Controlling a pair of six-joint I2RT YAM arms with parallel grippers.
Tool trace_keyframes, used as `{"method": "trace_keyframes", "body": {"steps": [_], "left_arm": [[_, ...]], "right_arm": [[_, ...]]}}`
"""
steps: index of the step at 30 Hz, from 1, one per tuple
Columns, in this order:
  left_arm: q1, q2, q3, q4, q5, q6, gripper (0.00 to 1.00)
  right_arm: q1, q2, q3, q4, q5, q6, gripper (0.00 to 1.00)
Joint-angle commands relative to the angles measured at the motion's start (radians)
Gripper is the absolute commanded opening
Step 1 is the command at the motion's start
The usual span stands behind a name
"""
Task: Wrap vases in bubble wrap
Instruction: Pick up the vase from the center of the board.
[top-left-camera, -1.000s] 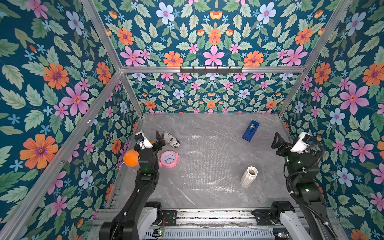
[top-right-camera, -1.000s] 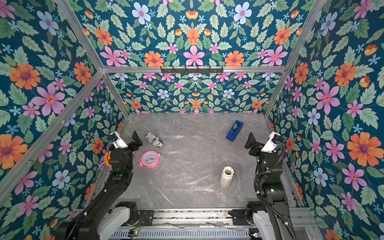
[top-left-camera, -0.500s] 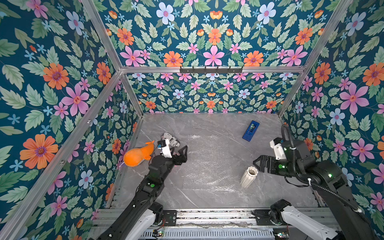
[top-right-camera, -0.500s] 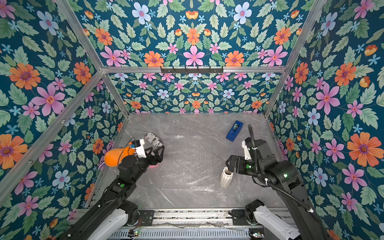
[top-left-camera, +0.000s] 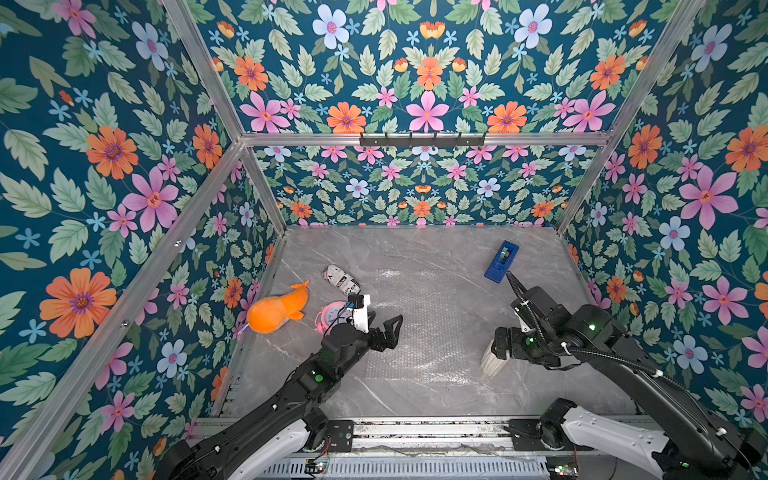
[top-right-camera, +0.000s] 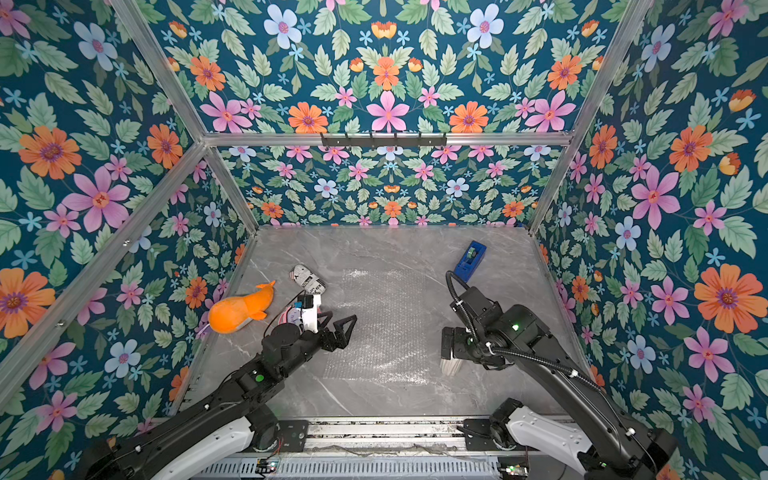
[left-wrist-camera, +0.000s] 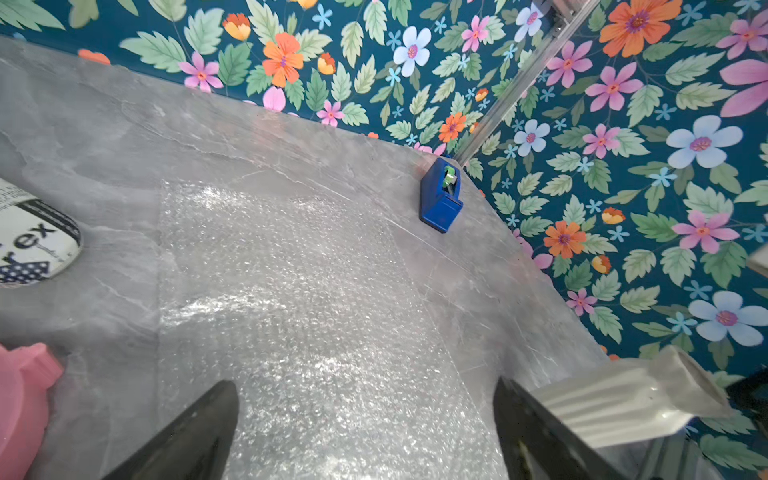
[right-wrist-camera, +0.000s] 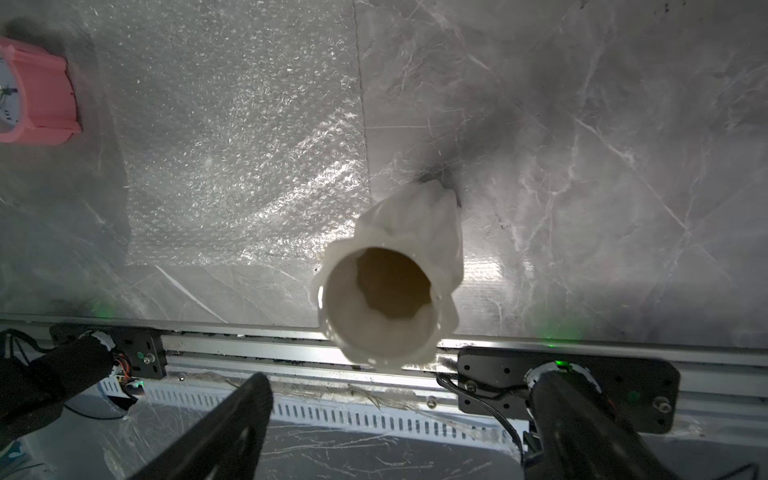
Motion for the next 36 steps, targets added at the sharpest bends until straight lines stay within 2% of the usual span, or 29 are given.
{"method": "trace_keyframes", "body": {"steps": [1, 9, 13, 17, 21, 31, 33, 36], "left_arm": [[0.0, -0.008, -0.008, 0.02, 0.03, -0.009, 0.99], [0.0, -0.053, -0.02, 0.008, 0.019, 0.034, 0.99], [-0.001, -0.064, -0.02, 0.012, 0.021, 0.059, 0.97], [-0.001, -0.059, -0.019, 0.021, 0.057, 0.072, 0.93], [-0.003, -0.042, -0.01, 0.021, 0.091, 0.07, 0.92], [-0.014, -0.037, 0.03, -0.003, 0.095, 0.084, 0.89], [-0.015, -0.038, 0.044, -0.001, 0.103, 0.119, 0.89], [-0.016, -0.024, 0.08, -0.017, 0.129, 0.182, 0.89]], "right_arm": [[0.002, 0.032, -0.022, 0.069, 0.017, 0.028, 0.99], [0.006, 0.061, -0.1, 0.102, 0.043, 0.06, 0.9], [0.008, 0.077, -0.138, 0.128, 0.041, 0.063, 0.9], [0.008, 0.086, -0.17, 0.176, 0.038, 0.066, 0.84], [0.01, 0.104, -0.19, 0.211, 0.039, 0.078, 0.83], [0.009, 0.065, -0.187, 0.215, 0.088, 0.067, 0.58], [0.01, 0.037, -0.184, 0.21, 0.1, 0.064, 0.52], [0.01, -0.006, -0.164, 0.204, 0.099, 0.058, 0.5]]}}
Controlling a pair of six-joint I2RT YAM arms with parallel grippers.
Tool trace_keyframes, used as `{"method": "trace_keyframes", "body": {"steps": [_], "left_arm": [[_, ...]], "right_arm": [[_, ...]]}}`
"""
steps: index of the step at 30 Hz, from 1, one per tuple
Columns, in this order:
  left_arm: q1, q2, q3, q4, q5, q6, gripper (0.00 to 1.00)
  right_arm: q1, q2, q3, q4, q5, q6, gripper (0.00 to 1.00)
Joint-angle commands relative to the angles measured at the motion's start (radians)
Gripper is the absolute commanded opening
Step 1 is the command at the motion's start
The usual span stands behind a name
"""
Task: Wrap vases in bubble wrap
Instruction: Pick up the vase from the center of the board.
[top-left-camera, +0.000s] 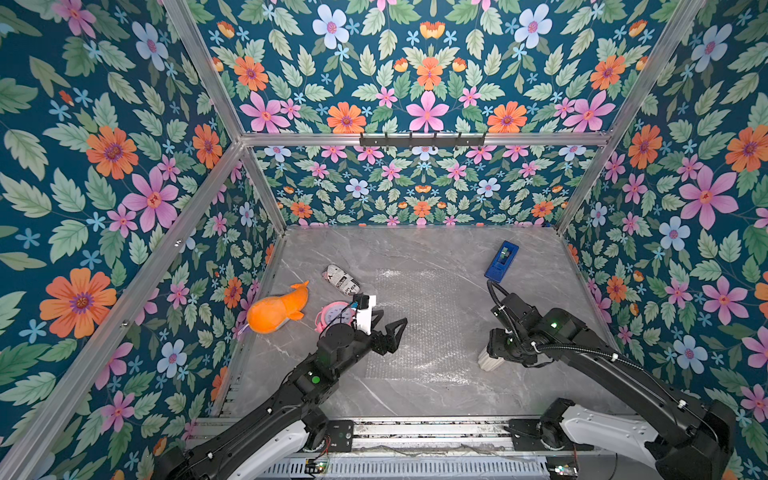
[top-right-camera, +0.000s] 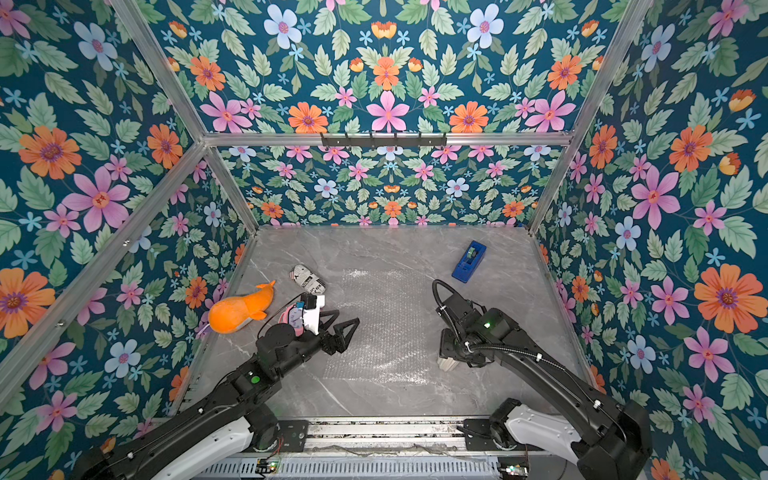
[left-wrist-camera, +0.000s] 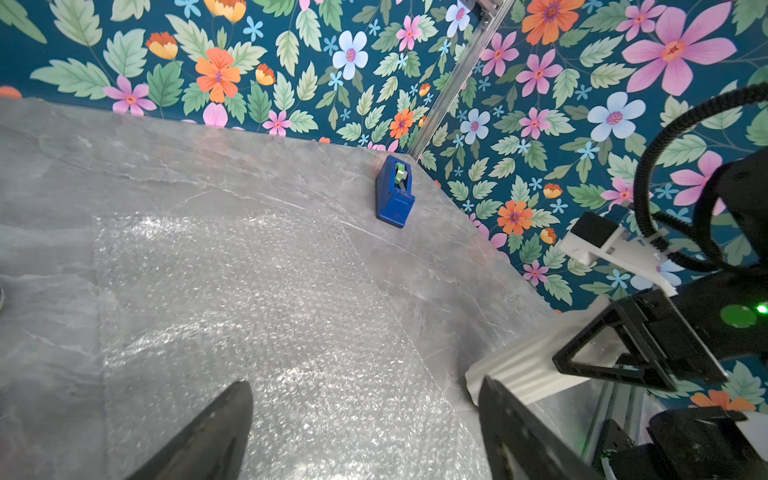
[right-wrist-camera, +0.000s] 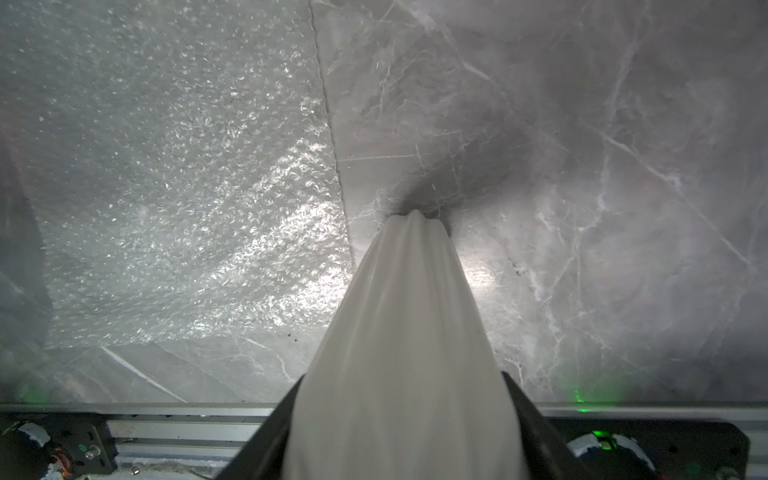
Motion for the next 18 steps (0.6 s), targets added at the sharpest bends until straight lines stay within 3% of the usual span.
{"method": "trace_keyframes", "body": {"steps": [1, 6, 10, 14, 18], "left_arm": [[-0.002, 0.016, 0.046, -0.012, 0.052, 0.106, 0.89], [-0.058, 0.059, 0.207, -0.132, 0.161, 0.317, 1.0], [-0.121, 0.113, 0.35, -0.281, 0.238, 0.571, 1.0], [-0.181, 0.173, 0.434, -0.369, 0.176, 0.779, 1.0], [-0.241, 0.212, 0.467, -0.376, 0.088, 0.866, 1.0]], "right_arm": [[0.001, -0.05, 0.024, 0.007, 0.03, 0.005, 0.49], [0.0, -0.216, -0.006, 0.268, -0.107, -0.028, 0.46], [0.001, -0.318, -0.076, 0.519, -0.242, -0.044, 0.44], [0.001, -0.355, -0.128, 0.723, -0.333, -0.056, 0.44], [0.001, -0.351, -0.152, 0.862, -0.401, -0.034, 0.45]]}}
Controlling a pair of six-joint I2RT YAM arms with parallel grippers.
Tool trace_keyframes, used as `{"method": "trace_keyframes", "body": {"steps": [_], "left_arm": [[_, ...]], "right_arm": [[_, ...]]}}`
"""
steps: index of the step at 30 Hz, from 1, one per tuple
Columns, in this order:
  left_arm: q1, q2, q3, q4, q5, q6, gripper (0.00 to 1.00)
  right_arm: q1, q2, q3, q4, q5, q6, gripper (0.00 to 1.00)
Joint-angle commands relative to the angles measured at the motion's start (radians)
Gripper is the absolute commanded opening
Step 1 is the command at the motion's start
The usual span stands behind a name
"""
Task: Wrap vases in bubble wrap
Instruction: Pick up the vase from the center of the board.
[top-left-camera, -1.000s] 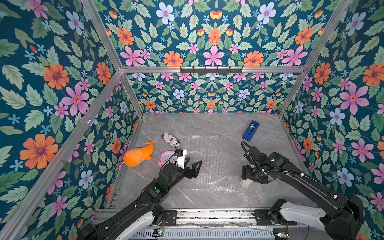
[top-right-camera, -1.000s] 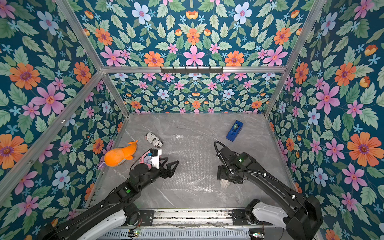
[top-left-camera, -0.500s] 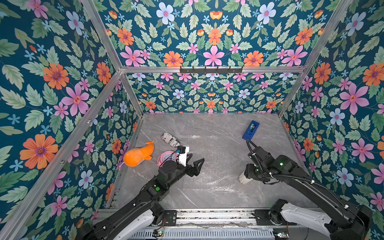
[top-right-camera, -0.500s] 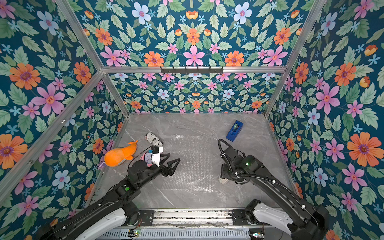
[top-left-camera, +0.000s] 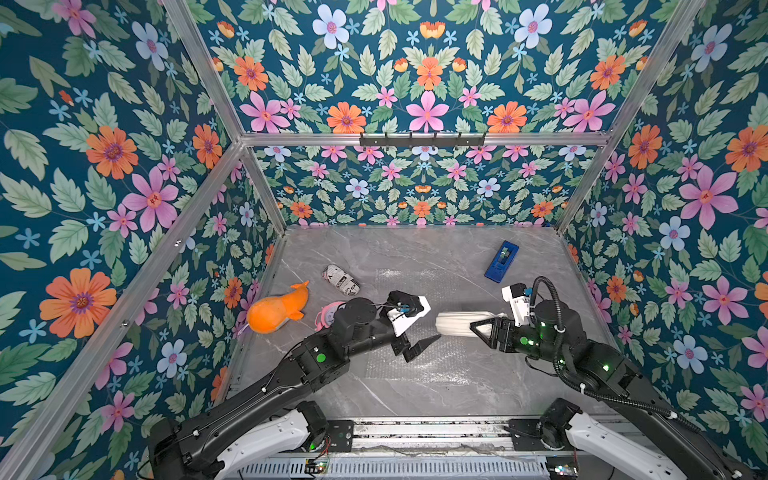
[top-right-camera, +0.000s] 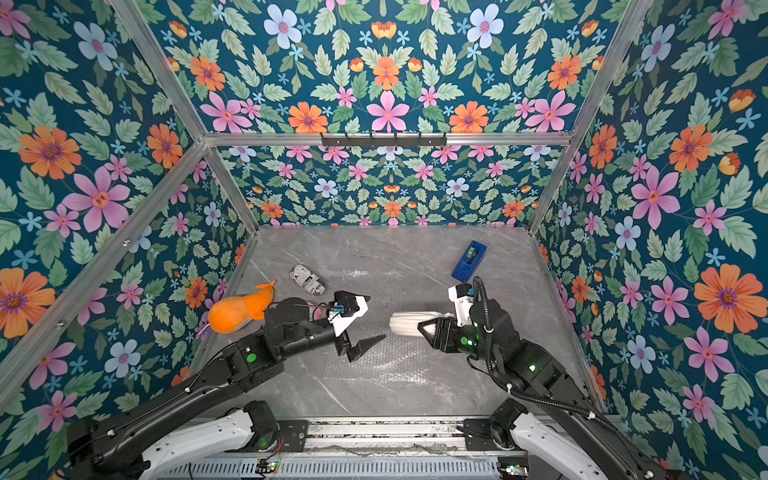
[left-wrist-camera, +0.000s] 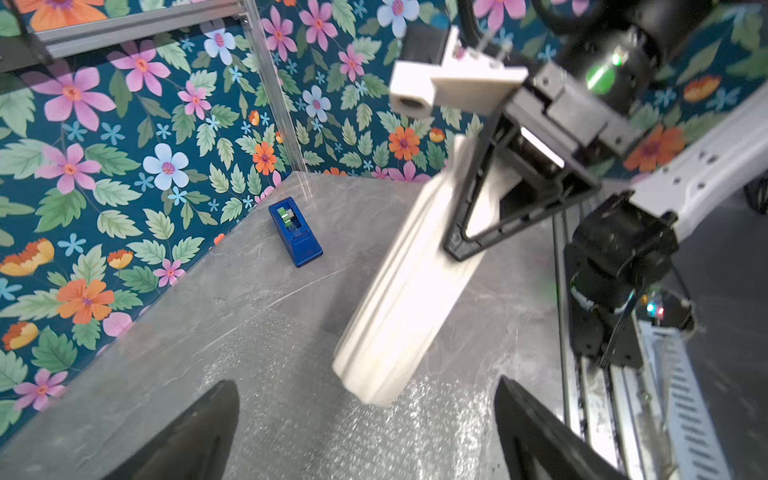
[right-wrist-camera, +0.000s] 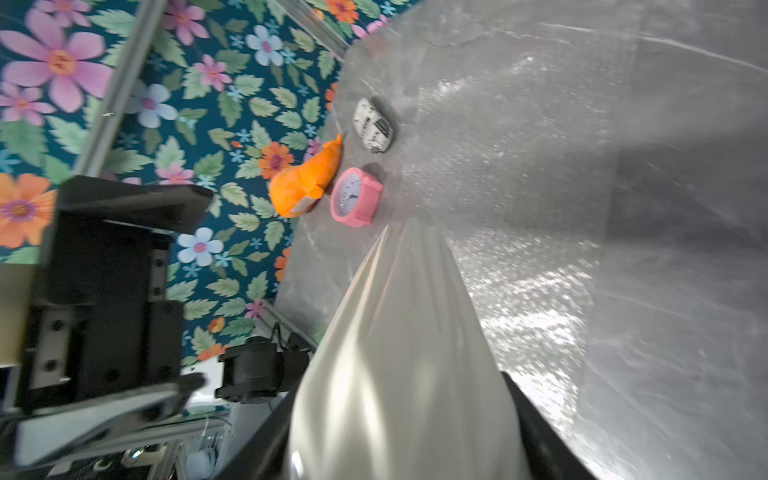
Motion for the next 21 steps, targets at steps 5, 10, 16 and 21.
{"method": "trace_keyframes", "body": {"steps": [5, 10, 16, 21], "left_arm": [[-0.068, 0.075, 0.05, -0.069, -0.171, 0.215, 1.0], [-0.08, 0.101, 0.06, -0.073, -0.221, 0.267, 1.0], [-0.083, 0.127, 0.065, -0.023, -0.265, 0.269, 0.93], [-0.088, 0.128, 0.063, -0.032, -0.233, 0.279, 0.71]], "right_arm": [[0.006, 0.016, -0.037, 0.368, -0.159, 0.051, 0.45], [0.022, 0.024, -0.064, 0.434, -0.181, 0.08, 0.45], [0.048, 0.037, -0.088, 0.474, -0.176, 0.091, 0.46], [0.049, 0.051, -0.096, 0.481, -0.177, 0.097, 0.46]]}}
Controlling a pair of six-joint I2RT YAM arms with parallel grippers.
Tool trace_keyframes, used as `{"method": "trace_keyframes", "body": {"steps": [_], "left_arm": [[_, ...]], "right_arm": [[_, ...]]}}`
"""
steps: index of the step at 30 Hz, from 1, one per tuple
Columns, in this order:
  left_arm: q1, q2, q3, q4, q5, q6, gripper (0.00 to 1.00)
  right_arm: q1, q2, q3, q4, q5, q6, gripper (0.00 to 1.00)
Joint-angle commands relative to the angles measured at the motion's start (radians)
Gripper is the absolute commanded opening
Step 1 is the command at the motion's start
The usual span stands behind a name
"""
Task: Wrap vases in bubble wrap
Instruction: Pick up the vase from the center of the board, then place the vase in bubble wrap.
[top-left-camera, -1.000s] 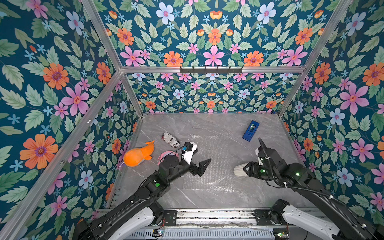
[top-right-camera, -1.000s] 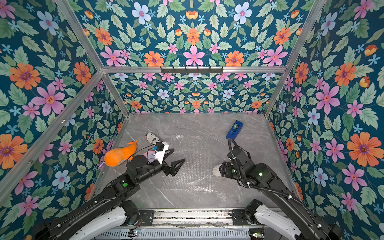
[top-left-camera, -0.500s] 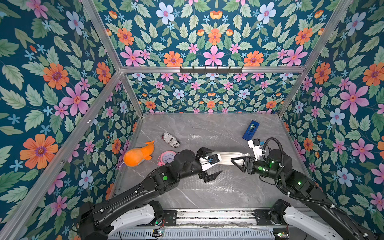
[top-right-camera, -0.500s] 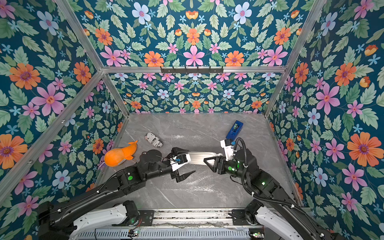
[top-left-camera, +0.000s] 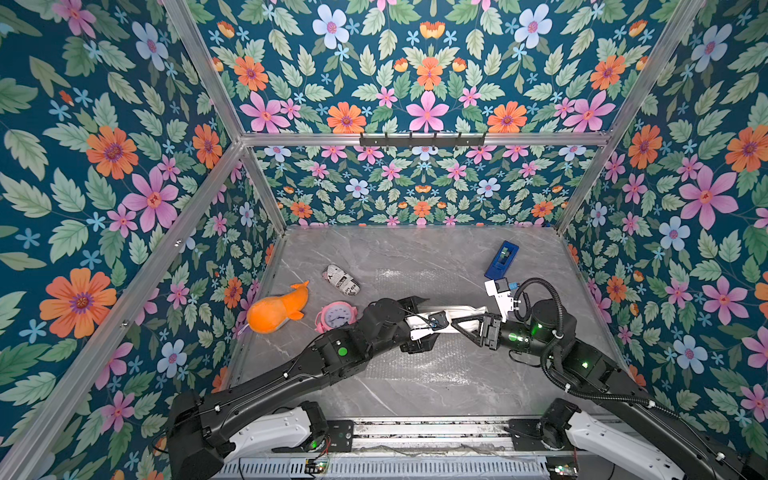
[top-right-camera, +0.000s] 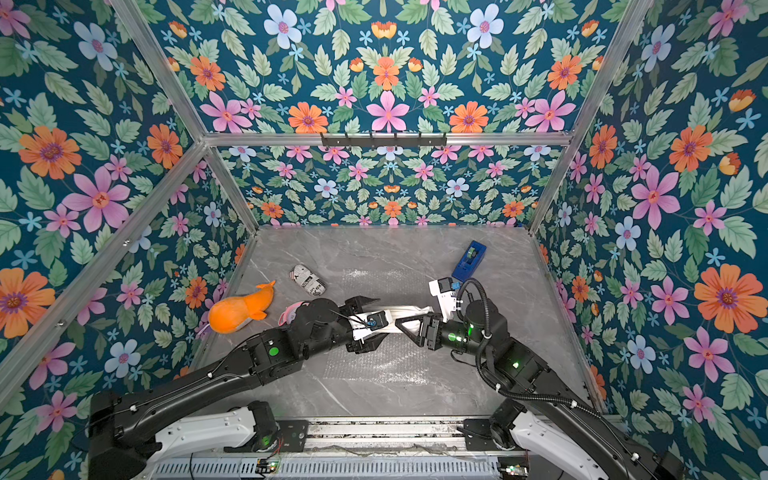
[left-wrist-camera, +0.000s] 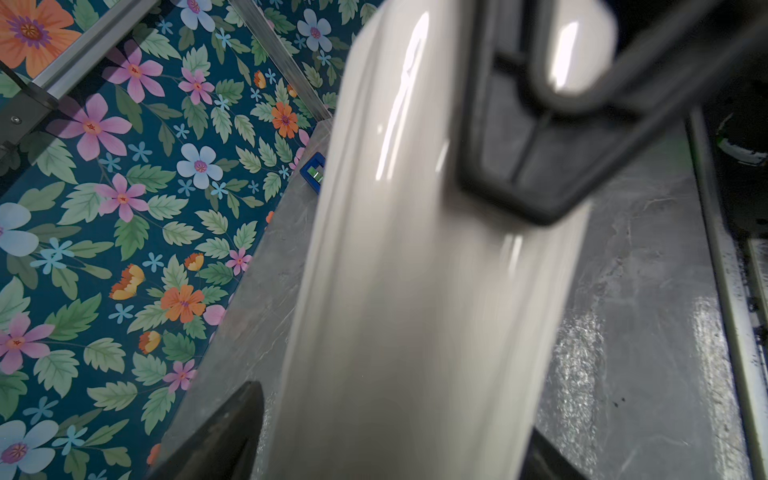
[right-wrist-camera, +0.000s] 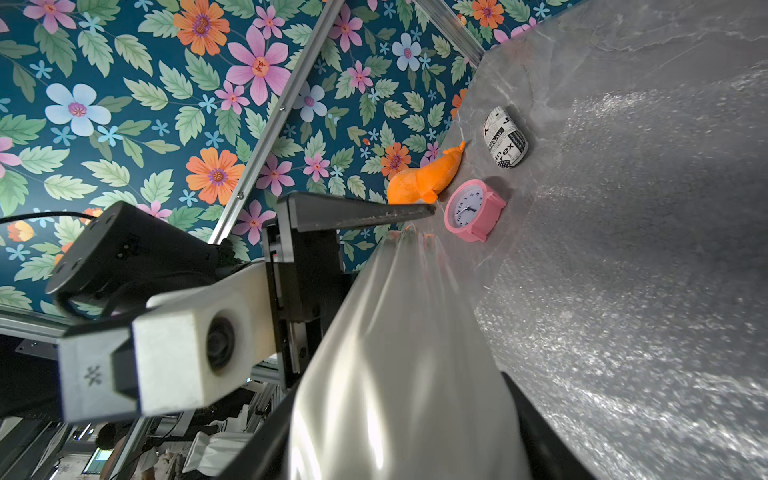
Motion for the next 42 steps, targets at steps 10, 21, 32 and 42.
{"method": "trace_keyframes", "body": {"steps": [10, 21, 32, 42], "left_arm": [[-0.008, -0.014, -0.017, -0.059, 0.077, 0.022, 0.34], [-0.004, 0.268, -0.034, -0.364, 0.08, 0.132, 0.21], [0.099, 0.314, -0.095, -0.226, 0.067, 0.153, 0.2], [0.128, 0.389, -0.084, -0.213, 0.1, 0.189, 0.23]], "right_arm": [[0.002, -0.033, -0.019, 0.008, 0.077, -0.047, 0.97], [0.002, -0.328, -0.074, -0.418, 0.599, -0.21, 0.99], [0.002, -0.387, -0.233, -0.26, 0.472, -0.346, 0.99], [0.002, -0.303, -0.274, -0.161, 0.315, -0.554, 0.99]]}}
